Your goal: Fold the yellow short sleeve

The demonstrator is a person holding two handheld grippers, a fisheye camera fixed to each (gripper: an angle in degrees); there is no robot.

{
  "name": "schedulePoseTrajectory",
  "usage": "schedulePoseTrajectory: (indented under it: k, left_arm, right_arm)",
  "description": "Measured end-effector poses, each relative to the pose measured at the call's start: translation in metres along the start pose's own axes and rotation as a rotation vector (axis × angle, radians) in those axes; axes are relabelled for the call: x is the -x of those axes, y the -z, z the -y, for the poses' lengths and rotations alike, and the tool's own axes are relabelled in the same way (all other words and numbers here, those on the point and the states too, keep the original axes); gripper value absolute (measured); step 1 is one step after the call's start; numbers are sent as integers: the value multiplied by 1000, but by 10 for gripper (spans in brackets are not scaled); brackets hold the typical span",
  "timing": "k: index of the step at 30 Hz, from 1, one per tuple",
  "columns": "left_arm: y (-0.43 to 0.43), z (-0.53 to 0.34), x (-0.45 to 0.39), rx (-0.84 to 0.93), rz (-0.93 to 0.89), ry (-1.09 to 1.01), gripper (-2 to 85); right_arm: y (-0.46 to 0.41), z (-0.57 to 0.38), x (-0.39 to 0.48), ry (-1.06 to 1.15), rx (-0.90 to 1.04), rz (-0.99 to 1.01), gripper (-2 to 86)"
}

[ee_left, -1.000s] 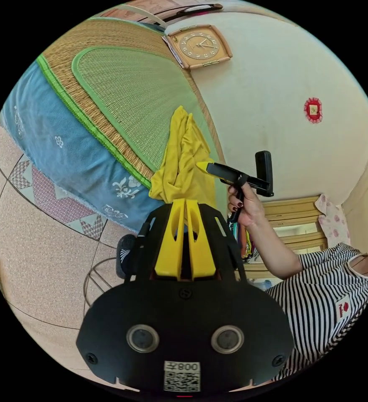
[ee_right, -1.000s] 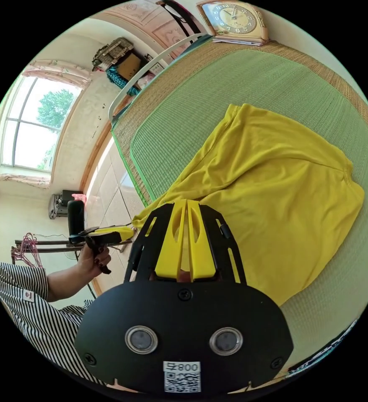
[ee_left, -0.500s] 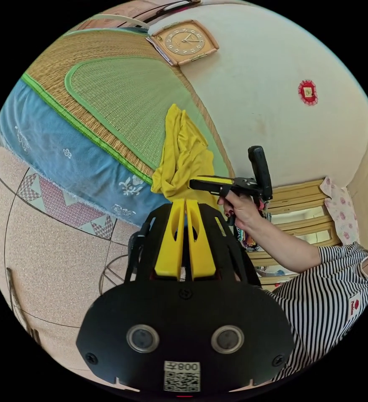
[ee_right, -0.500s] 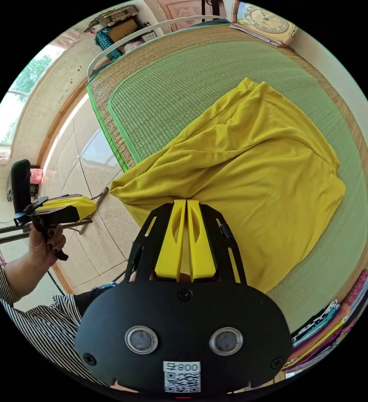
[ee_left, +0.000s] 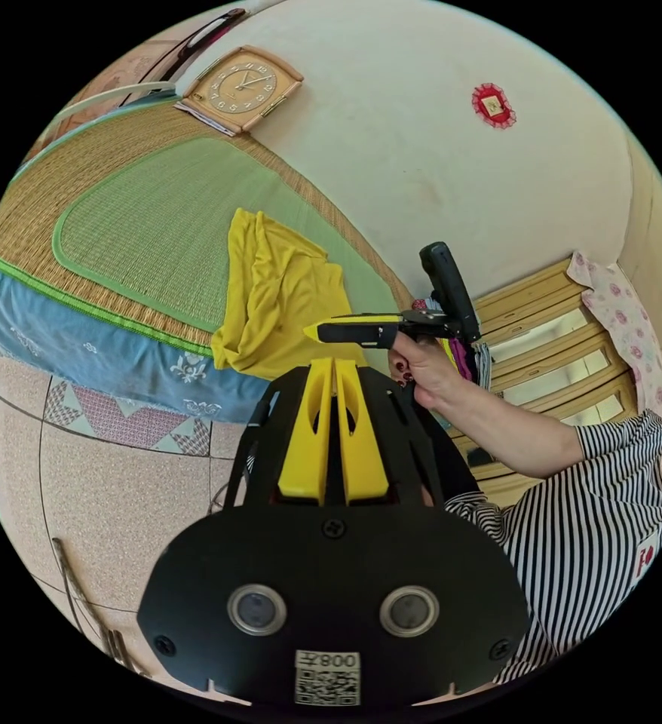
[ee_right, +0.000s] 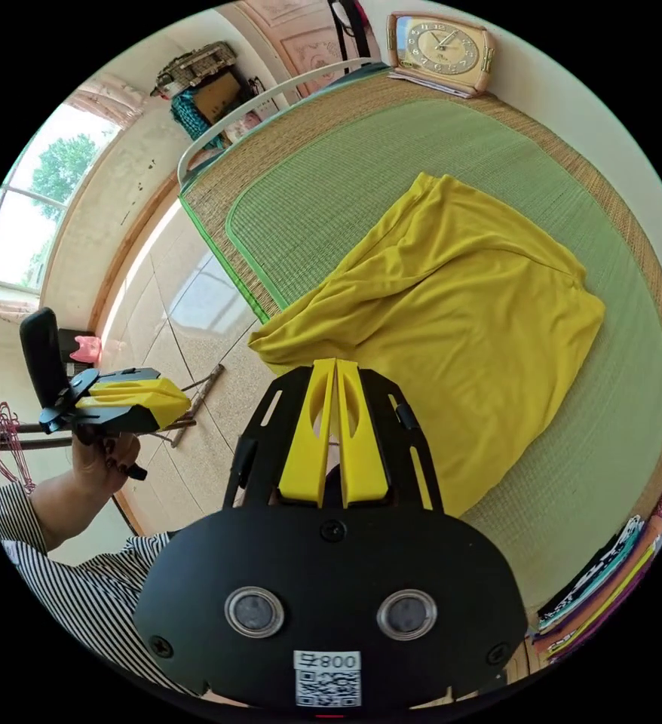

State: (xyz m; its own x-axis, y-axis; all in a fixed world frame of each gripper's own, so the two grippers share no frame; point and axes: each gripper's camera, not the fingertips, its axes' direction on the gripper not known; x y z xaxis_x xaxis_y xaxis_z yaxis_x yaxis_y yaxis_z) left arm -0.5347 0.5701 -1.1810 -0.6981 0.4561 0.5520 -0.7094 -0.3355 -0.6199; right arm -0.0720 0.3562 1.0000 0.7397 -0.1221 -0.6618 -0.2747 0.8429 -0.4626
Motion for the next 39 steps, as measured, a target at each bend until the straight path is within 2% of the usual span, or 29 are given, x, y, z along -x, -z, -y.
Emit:
schedulePoseTrajectory:
  k: [5,10,15,21,23,25,32,35,39]
  left_arm:
    - [-34,-13,-9,-7,-26,51,9]
    - [-59,-20,-26,10,-14,54,11]
    - [-80,-9,-34,16,64,41,10]
    - [-135,25,-6,131,211,136,5]
    - [-160,31,10,218,269,189,5]
    - [-172,32,19,258,284,218,7]
    - [-172,11,18,149,79,248,29]
    - [-202,-2,8,232,-58,223,46]
    - [-246,-1,-11,341,-145,155,60]
  right_arm:
    - [-31,-21,-32,-63,120,86,1]
    - [-34,-41,-60,-96,97,196,1]
    - [-36,-58,-82,-115,93,218,1]
    - [-35,-88,-115,-151,66,288,2]
    - [-29,-99,-126,-157,44,309,2]
    - [-14,-120,-146,-179,-27,353,3]
    - [22,-207,-229,-334,-240,450,14]
    - [7,-236,-261,-424,-248,536,30]
    - [-18,-257,-284,-486,-224,618,48]
